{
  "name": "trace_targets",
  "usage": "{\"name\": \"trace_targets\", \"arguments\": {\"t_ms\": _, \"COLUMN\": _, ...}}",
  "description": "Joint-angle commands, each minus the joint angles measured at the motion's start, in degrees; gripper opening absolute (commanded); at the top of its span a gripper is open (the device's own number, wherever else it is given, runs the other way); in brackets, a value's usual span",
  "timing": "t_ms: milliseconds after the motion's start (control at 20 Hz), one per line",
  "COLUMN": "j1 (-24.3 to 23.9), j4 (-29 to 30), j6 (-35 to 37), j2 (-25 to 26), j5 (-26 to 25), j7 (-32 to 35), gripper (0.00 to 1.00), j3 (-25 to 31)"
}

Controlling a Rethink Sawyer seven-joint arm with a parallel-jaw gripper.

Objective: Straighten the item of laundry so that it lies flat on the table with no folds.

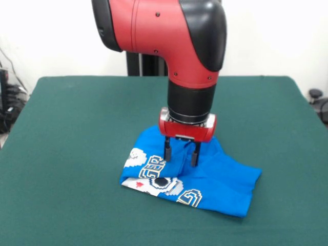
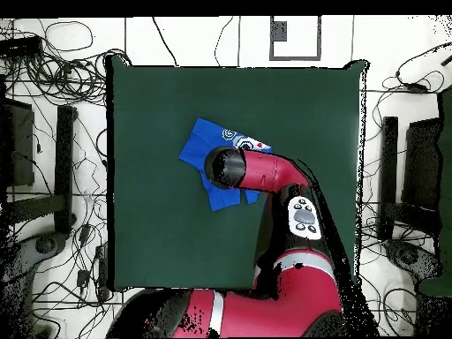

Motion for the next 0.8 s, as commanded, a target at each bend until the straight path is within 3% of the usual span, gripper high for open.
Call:
{"name": "trace_targets", "arguments": {"t_ms": 50, "j1": 0.7, "j4": 1.2, "j6": 3.0, "j2": 4.1, "j5": -1.4, "j7": 2.9, "gripper": 1.0, "j3": 4.6}}
{"name": "trace_targets", "arguments": {"t_ms": 800, "j1": 0.6, "j4": 1.0, "j6": 4.5, "j2": 3.7, "j5": -1.3, "j7": 2.4, "gripper": 1.0, "j3": 4.4}}
